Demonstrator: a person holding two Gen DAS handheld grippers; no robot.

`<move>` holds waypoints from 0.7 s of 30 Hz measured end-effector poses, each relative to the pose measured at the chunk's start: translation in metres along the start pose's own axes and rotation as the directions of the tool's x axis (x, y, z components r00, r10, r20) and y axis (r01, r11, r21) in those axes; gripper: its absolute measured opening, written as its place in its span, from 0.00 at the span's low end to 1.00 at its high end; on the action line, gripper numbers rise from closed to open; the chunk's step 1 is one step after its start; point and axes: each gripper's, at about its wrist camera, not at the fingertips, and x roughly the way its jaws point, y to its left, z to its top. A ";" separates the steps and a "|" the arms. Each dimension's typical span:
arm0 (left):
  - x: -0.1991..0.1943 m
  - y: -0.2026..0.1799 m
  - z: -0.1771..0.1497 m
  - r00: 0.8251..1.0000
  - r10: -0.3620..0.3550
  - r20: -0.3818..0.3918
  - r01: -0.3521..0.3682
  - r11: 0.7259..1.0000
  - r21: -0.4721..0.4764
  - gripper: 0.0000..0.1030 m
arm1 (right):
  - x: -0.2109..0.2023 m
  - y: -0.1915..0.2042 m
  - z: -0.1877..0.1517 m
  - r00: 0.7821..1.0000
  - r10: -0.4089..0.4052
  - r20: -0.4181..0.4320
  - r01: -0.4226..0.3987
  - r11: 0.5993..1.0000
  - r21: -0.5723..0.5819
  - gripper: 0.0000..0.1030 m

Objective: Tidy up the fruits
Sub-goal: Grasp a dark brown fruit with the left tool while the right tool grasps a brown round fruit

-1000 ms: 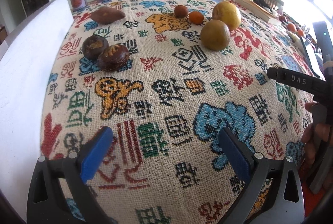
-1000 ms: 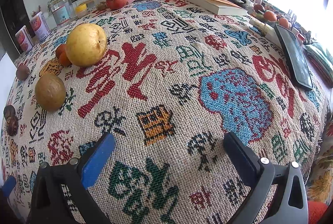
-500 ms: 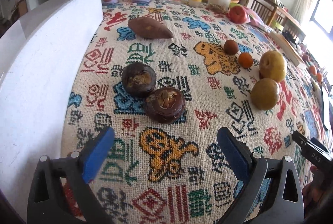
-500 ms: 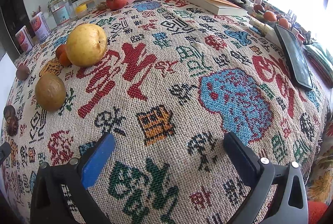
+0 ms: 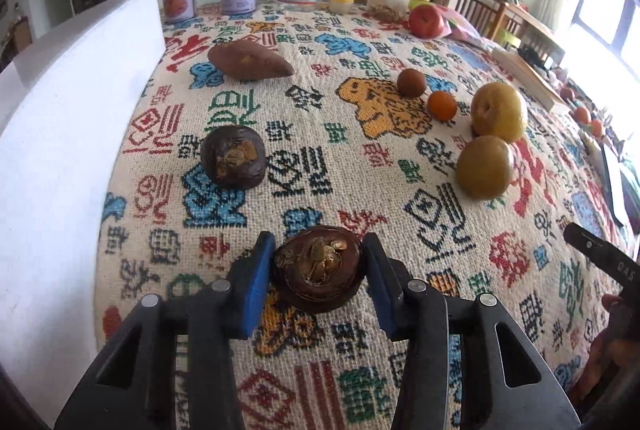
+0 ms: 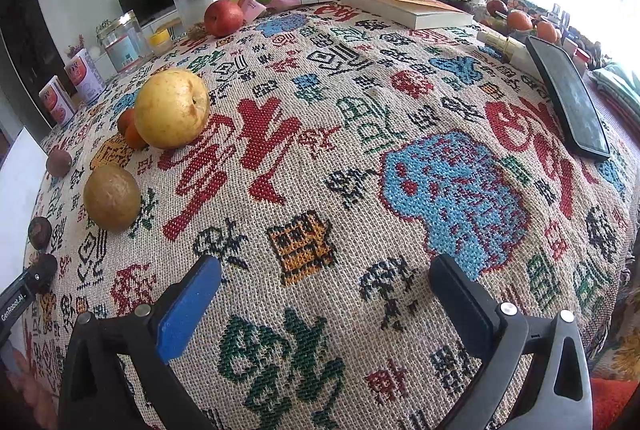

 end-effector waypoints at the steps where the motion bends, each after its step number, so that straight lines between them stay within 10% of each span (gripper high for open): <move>1: -0.005 -0.004 -0.006 1.000 -0.018 -0.006 0.018 0.999 0.027 0.45 | -0.001 -0.003 0.000 1.000 0.027 0.007 -0.027 0.999 0.022 1.00; 16: -0.015 -0.006 -0.033 0.998 0.057 -0.002 -0.057 0.994 0.092 0.76 | -0.020 0.032 -0.004 0.955 0.292 0.045 -0.284 0.950 -0.131 0.99; 21: -0.018 0.000 -0.036 0.999 0.037 0.005 -0.037 0.996 0.082 0.71 | -0.004 0.071 0.005 0.936 0.348 -0.055 -0.351 0.910 -0.220 0.92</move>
